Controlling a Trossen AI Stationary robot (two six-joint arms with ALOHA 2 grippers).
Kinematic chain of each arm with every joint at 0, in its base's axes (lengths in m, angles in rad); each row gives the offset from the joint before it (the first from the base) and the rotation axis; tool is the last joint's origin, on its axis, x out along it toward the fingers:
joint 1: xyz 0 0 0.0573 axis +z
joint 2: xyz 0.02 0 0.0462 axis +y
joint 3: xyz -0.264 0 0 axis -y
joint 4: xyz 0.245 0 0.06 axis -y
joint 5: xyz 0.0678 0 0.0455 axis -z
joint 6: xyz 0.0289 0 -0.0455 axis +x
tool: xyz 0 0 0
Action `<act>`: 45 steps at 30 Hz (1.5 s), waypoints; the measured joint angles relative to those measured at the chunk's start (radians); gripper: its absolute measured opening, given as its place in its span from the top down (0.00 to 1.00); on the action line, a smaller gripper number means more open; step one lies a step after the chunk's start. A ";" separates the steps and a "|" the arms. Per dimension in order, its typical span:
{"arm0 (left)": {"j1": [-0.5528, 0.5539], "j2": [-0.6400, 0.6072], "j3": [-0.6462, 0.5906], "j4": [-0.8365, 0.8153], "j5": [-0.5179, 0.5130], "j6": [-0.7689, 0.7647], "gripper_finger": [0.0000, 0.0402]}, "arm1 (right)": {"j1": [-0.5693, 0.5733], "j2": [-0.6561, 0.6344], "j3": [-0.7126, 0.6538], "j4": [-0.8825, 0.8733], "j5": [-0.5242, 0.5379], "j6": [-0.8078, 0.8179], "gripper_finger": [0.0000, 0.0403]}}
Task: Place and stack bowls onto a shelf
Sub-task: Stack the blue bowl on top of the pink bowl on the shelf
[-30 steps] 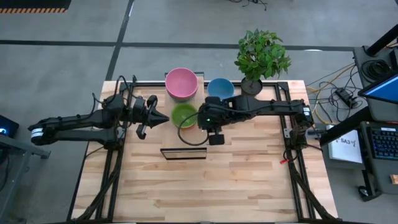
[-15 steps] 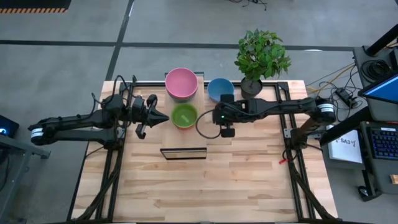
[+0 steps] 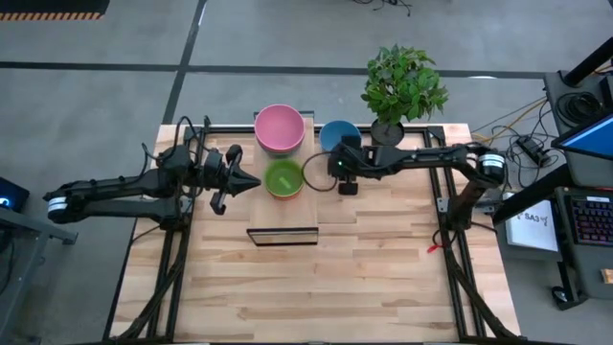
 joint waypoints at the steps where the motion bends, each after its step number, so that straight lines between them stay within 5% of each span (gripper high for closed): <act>1: 0.000 0.000 0.000 -0.001 0.000 0.006 1.00 | -0.014 0.015 0.006 0.003 0.000 0.000 0.59; 18: 0.000 -0.002 0.000 -0.007 0.000 0.032 1.00 | -0.165 0.141 0.027 0.100 -0.054 -0.005 0.57; 28: 0.000 -0.002 0.000 0.001 0.001 0.032 1.00 | -0.169 0.168 0.025 0.088 -0.110 -0.001 0.91; 45: 0.000 0.000 0.012 0.005 0.001 0.028 1.00 | 0.064 -0.082 0.024 -0.214 -0.108 0.248 0.98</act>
